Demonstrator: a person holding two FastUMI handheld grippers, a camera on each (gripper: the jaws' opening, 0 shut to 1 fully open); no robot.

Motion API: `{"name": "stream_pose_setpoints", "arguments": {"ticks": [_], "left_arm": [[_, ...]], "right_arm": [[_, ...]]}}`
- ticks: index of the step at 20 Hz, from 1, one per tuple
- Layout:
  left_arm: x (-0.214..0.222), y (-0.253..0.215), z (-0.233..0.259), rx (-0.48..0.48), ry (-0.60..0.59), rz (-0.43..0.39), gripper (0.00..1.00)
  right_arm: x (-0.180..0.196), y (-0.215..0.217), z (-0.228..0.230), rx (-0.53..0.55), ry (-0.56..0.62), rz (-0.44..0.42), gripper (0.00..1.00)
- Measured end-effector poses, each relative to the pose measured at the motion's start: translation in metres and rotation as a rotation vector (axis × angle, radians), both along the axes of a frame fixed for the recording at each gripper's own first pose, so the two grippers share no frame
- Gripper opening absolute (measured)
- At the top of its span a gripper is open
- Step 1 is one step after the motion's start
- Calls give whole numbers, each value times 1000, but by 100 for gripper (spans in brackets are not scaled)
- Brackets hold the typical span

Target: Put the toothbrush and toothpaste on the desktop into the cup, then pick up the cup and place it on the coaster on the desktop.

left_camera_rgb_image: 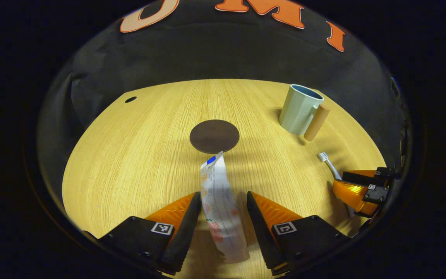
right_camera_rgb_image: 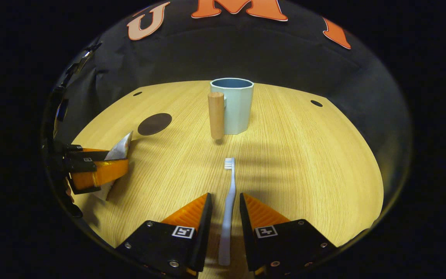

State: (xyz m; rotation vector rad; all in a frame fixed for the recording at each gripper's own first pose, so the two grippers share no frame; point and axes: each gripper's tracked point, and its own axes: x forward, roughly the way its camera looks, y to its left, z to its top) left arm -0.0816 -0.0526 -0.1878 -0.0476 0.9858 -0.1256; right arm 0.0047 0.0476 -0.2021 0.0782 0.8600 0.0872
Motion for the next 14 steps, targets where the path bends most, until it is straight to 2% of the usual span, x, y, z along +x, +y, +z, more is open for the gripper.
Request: {"name": "stream_pose_setpoints", "arguments": {"ticks": [3, 4, 7, 8, 9, 10, 12, 14], "left_arm": [[6, -4, -3, 16, 9, -26, 78], [6, -6, -3, 15, 23, -23, 67], [6, -14, -1, 9, 52, -23, 54], [8, -17, -2, 5, 55, -20, 54], [6, -16, -1, -2, 56, -25, 49], [9, -17, -3, -11, 50, -20, 50], [8, -18, 2, -35, 51, -15, 20], [7, -15, 3, -40, 46, -13, 20]], "right_arm": [[2, 2, 1, -4, 39, 11, 34], [1, 0, 2, -6, 54, 7, 26], [1, -7, 8, 4, 82, 8, 15], [0, -9, 9, 10, 87, 5, 10], [-1, -10, 10, 16, 90, 2, 8], [0, -11, 10, 22, 88, 1, 7], [1, -11, 12, 39, 79, -12, 5], [1, -10, 11, 51, 73, -19, 5]]}}
